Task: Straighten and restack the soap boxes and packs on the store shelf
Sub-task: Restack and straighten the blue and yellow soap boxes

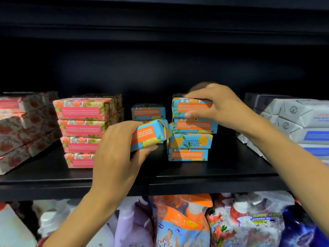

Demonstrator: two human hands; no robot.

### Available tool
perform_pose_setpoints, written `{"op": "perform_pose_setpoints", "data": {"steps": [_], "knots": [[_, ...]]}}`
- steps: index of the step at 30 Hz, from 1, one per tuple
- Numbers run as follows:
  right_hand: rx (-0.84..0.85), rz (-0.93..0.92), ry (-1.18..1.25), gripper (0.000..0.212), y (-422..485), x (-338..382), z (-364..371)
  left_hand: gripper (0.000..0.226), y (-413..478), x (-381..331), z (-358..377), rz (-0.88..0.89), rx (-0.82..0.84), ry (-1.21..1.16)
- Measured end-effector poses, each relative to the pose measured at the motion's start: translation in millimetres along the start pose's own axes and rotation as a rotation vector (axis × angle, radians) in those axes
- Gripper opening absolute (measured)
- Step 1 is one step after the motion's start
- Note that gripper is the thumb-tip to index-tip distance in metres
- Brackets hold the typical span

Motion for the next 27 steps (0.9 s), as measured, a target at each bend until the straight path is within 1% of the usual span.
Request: {"op": "perform_pose_setpoints", "data": {"steps": [3,6,7,9,11,12,14,17,19,20,23,25,27], "knots": [[-0.059,0.007,0.007,0.037,-3,2,0,0.049,-2,-9,3,0.041,0.025,-0.025],[-0.112,-0.006,-0.061,0.04,-8,7,-1,0.046,-3,-25,9,0.157,0.064,-0.032],[-0.149,-0.011,-0.08,0.043,-13,8,-4,0.046,-4,-31,12,0.19,0.082,-0.026],[-0.272,-0.016,-0.053,0.045,-28,4,-16,0.047,-5,-40,19,0.236,0.111,-0.011],[-0.397,-0.008,0.013,0.04,-51,-5,-29,0.047,-5,-49,26,0.283,0.126,0.006],[-0.421,0.01,0.036,0.036,-63,-12,-31,0.046,-4,-53,30,0.305,0.13,0.01],[-0.375,0.079,0.043,0.035,-83,-28,-23,0.042,-3,-61,36,0.334,0.136,0.011],[-0.219,0.213,0.016,0.043,-108,-53,2,0.038,-3,-70,47,0.343,0.177,0.004],[-0.117,0.275,0.011,0.046,-121,-65,17,0.043,-4,-73,54,0.342,0.216,-0.007],[-0.058,0.291,0.001,0.049,-126,-68,24,0.046,-5,-73,57,0.334,0.23,-0.022],[0.082,0.282,-0.095,0.069,-138,-74,42,0.052,-6,-71,62,0.289,0.265,-0.101],[0.106,0.259,-0.174,0.075,-143,-76,47,0.048,-9,-73,64,0.279,0.285,-0.134],[0.097,0.248,-0.211,0.076,-145,-75,49,0.038,-12,-73,66,0.258,0.282,-0.142]]}}
Point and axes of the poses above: each hand's wrist, its own y-axis towards the middle knuckle, its own z-axis out of the palm, x = y × z, the point moved 7 cm from there along y, towards the middle knuckle, and after that the axes turned 10 degrees about z, right-handed, at the moved point
